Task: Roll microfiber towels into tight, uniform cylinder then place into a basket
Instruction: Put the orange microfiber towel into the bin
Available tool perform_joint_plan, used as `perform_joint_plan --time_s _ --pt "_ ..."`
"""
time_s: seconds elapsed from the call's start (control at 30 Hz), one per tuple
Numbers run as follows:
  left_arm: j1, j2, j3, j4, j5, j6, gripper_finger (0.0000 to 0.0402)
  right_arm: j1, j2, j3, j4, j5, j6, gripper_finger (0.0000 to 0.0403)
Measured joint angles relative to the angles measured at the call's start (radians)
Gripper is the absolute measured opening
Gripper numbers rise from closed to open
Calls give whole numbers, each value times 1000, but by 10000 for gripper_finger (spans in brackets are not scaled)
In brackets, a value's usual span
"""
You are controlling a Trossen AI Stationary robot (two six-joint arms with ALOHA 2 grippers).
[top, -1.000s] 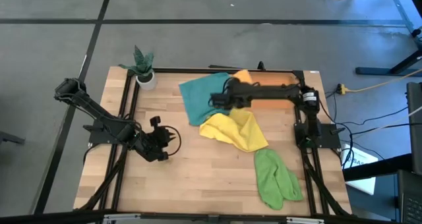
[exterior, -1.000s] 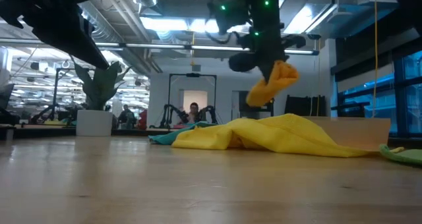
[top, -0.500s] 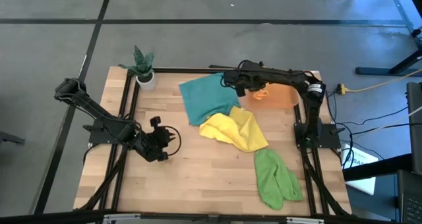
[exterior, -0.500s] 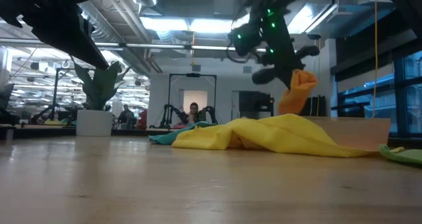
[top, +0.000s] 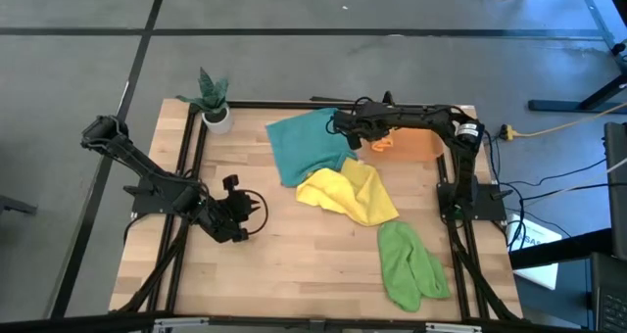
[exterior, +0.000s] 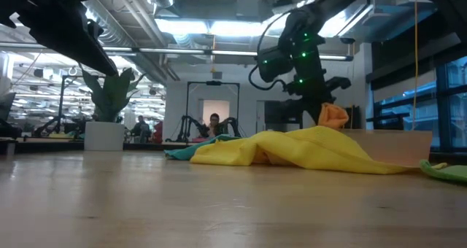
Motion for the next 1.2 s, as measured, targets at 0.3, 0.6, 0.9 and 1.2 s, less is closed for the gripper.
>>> perform_joint_plan --time_s 0.3,0.6,0.9,1.2 --pt "0 0 0 0 0 0 47 -32 0 -94 138 -11 -25 29" --pt "0 0 0 0 0 0 47 -36 -4 -161 269 -27 -82 29" --pt "0 0 0 0 0 0 47 -39 -3 -160 294 -78 -125 33" --pt "0 0 0 0 0 0 47 -39 -2 -160 294 -82 -130 66"
